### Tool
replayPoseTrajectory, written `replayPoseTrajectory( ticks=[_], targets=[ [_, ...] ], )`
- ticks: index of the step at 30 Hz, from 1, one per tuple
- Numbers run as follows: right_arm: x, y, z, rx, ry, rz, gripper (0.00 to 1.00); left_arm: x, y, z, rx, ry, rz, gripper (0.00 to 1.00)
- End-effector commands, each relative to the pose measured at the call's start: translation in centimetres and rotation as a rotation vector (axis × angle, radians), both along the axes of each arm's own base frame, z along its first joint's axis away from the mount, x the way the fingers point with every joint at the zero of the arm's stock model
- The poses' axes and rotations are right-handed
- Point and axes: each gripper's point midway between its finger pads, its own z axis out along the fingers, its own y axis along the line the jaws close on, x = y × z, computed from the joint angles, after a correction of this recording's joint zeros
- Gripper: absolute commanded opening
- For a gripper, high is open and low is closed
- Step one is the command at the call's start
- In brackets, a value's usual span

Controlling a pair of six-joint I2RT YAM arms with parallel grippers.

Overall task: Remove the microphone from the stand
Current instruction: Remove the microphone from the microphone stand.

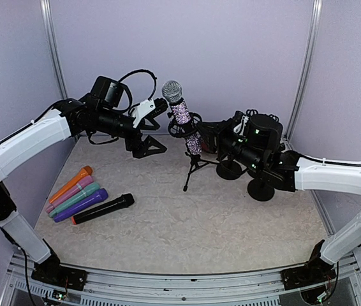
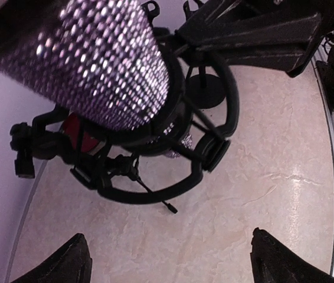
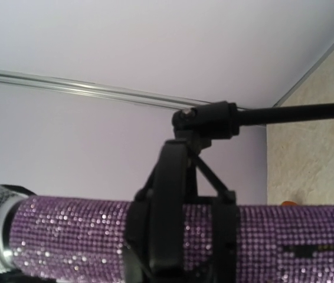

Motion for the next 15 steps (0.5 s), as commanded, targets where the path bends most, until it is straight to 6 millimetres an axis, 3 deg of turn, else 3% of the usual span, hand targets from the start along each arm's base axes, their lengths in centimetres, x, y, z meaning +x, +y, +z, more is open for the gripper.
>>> replayPoseTrajectory(
  ticks=[1, 8, 12, 15],
  targets=[
    [-0.5, 1.4, 0.6, 0.046, 0.009, 0.05, 0.0, -1.5, -1.7, 2.1, -0.089, 0.027, -0.099, 0.88],
    [-0.3, 2.3, 1.4, 0.059, -0.01, 0.072, 0.0, 0.1, -2.7, 2.8, -0.113, 0.001, -0.075, 0.68],
    [0.0, 2.9, 2.4, 0.079, -0.029, 0.081, 0.0, 0.9, -3.0, 5.0, -0.153, -0.05, -0.064, 0.58],
    [-0.2, 3.8, 3.2, 0.089, -0.047, 0.119, 0.0, 1.1, -2.9, 6.8, -0.179, -0.081, -0.061, 0.56]
  ],
)
